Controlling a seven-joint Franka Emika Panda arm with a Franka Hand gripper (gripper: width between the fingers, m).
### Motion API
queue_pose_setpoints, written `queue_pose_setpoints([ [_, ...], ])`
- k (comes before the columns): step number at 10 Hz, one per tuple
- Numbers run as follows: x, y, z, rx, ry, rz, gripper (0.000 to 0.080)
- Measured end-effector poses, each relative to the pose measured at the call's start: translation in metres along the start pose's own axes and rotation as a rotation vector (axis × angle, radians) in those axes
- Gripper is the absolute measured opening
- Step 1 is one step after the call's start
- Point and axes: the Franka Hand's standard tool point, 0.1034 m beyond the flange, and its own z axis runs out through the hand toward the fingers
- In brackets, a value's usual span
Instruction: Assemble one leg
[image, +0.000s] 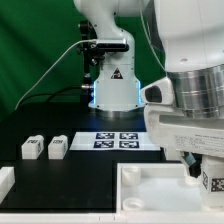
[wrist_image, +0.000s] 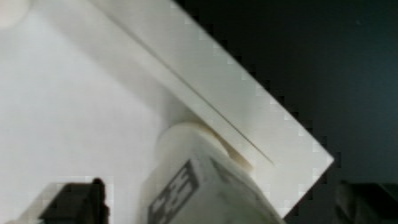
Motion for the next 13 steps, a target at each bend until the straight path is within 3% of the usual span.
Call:
queue_pose_setpoints([
  [1,0.000,0.001,0.000,-0.005,0.001,-0.132,0.0646],
  [3,0.011,0.003,-0.008,-0.067,0.028,-0.470,0.0649],
  [5,0.012,0.000,-0.008,-0.064,0.048,-0.524,0.0649],
  [6,0.013,0.001,-0.008,-0.064,0.049,-0.524,0.0529],
  [7,0.012,0.000,-0.008,-0.059,0.048,-0.473,0.0529],
  [8,0.011,-0.001,-0.007,-0.051,0.048,-0.363,0.0346],
  [9,0.012,0.000,-0.007,-0.049,0.049,-0.298,0.0294],
  [12,0.014,0.002,-0.010,-0.040,0.053,0.175,0.0294],
  [13,0.014,0.004,-0.008,-0.024,0.049,0.445,0.0294],
])
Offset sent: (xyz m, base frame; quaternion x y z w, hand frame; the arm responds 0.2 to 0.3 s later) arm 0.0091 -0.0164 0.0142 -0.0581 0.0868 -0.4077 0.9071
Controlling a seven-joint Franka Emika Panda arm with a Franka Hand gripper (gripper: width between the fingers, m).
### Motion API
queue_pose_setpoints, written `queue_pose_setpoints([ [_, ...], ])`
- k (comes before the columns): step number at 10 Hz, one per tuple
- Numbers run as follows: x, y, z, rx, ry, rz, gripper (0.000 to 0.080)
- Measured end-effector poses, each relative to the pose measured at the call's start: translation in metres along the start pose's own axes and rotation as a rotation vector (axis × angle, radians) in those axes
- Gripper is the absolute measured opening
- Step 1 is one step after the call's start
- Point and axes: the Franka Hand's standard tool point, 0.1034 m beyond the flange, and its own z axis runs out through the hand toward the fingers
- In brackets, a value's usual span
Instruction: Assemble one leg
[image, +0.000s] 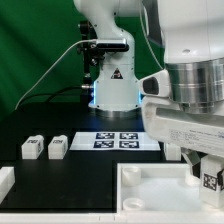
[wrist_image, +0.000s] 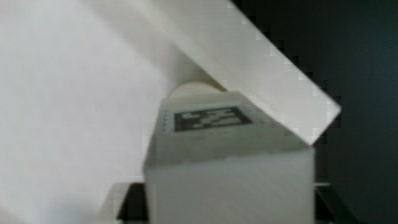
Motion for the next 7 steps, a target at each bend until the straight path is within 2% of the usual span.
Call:
queue_pose_setpoints([
  [1,0.0014,0.0026,0.0019,0.010,-0.020,0.205,0.0294],
  [3,0.0018,0.0042,0.0020,0.016,-0.038,0.429,0.0294],
  [5,0.0018,0.0044,0.0021,0.016,-0.038,0.396,0.0294],
  [6,0.0015,0.0046,0.0029,0.015,-0.038,0.366,0.0357],
  [7,0.0008,0.0046,0.0032,0.015,-0.038,0.355,0.0544],
])
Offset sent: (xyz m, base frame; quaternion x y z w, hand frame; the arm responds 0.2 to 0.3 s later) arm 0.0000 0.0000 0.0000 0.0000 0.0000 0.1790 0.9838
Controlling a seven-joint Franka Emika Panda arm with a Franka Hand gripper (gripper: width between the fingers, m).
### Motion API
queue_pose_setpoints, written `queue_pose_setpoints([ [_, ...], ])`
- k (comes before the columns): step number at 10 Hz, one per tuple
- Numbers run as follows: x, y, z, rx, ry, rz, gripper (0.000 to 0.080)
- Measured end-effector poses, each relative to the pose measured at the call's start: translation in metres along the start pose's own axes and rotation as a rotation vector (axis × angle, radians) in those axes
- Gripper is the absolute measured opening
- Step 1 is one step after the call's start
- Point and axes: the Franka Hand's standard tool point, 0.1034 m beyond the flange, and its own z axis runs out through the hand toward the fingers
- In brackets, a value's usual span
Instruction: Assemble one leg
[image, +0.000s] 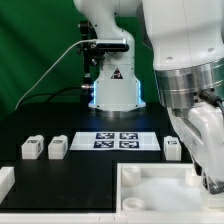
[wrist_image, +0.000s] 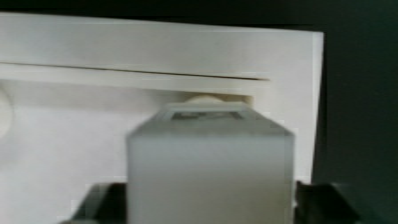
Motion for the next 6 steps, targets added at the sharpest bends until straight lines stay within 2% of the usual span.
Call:
queue_pose_setpoints([
  [1,-0.0021,-0.0002,-0.0017,-0.019,0.017,-0.233,0.0620],
  [2,-0.0095,-0.0019,-0.0057,-0.045,0.027,-0.436,0.0620],
  [3,-0.0078,-0.0035,-0.0045,-0.034,0.026,-0.488,0.0643],
  [5,-0.0059,-0.0031,-0.0034,-0.040,0.030,-0.707,0.0649],
  [6,-0.0055,-0.0006,-0.0004,-0.053,0.052,-0.971,0.0649],
])
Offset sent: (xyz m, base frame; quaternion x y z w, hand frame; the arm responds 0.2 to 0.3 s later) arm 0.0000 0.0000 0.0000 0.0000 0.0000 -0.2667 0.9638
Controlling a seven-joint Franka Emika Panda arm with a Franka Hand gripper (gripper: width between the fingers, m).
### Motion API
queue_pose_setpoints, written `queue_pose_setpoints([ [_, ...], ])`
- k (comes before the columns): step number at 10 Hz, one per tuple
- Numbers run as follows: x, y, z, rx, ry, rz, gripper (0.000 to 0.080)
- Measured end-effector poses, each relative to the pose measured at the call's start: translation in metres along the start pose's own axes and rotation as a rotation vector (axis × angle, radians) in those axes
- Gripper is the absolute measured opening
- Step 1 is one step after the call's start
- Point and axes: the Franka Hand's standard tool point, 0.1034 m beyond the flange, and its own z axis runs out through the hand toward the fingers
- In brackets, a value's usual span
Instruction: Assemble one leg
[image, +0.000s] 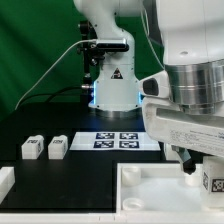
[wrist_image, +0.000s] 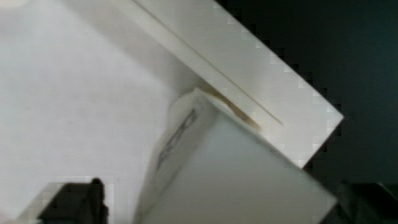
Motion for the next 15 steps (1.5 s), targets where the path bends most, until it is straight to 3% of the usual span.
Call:
queue_pose_setpoints([
  [2,0.0056,0.0023,-0.0021,-0.007,0.024,-0.274,0.0649],
  [3,0.0045,0.0015,-0.0012,-0.006,0.023,-0.225,0.0617],
  [5,0.0047,0.0018,-0.0010,-0.007,0.023,-0.210,0.0338],
  [6,0.0043,0.0015,-0.0007,-0.006,0.022,-0.157,0.0290],
  [8,0.0048,0.0019,-0.0010,0.005,0.013,0.124,0.0290],
  [10,0.0042,0.0023,-0.0011,-0.013,-0.027,0.566,0.0290],
  [12,0.0024,0.0018,0.0030,-0.002,-0.053,1.025,0.0290],
  [15,0.0022,0.0033,0.0029,0.005,-0.058,1.141,0.0291],
])
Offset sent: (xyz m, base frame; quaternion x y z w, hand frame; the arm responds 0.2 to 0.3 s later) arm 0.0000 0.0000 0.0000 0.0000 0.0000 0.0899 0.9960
